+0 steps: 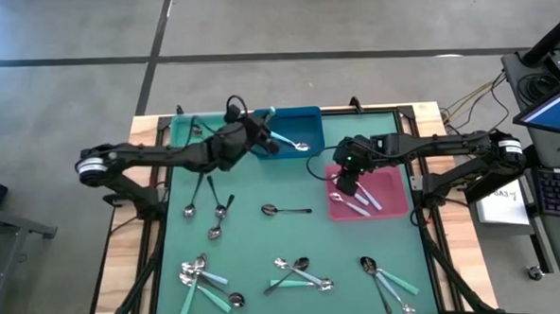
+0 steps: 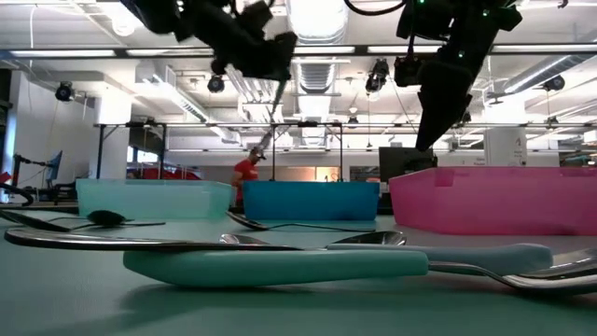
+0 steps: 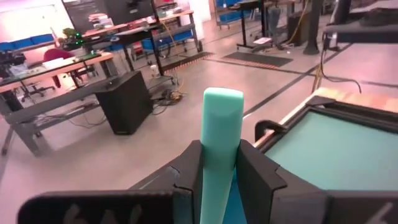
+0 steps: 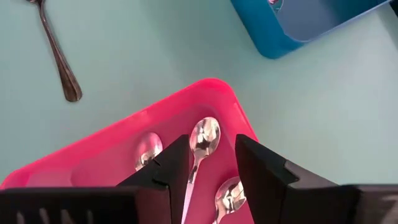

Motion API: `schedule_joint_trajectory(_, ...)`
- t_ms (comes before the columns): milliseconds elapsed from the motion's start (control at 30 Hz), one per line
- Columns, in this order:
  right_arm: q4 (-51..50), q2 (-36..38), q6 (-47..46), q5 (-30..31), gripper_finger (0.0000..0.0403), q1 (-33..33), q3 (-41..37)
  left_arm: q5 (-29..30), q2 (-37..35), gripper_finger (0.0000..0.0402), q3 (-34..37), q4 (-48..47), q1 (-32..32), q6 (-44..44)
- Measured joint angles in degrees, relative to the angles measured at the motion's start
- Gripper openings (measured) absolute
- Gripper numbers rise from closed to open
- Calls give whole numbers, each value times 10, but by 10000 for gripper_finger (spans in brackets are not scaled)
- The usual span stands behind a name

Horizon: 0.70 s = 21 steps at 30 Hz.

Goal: Sort silverware by color (type)
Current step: Put the green spoon into the blue bin, then put the black spoon into the green bin

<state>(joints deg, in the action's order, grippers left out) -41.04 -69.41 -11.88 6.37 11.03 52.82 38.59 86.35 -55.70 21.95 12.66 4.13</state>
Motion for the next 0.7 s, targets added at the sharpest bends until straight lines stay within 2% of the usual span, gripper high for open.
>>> schedule_joint_trajectory(233,-1,0,0,0,117,0,0,-6,71,54,0,53,43,-7)
schedule_joint_trajectory(367,-1,0,0,-1,118,0,0,-7,104,98,-10,57,51,-41)
schedule_joint_trajectory(533,-1,0,1,-1,116,0,0,-7,133,155,-39,40,51,-26)
schedule_joint_trajectory(700,-2,0,0,0,120,0,0,-7,139,174,-79,-43,50,-23)
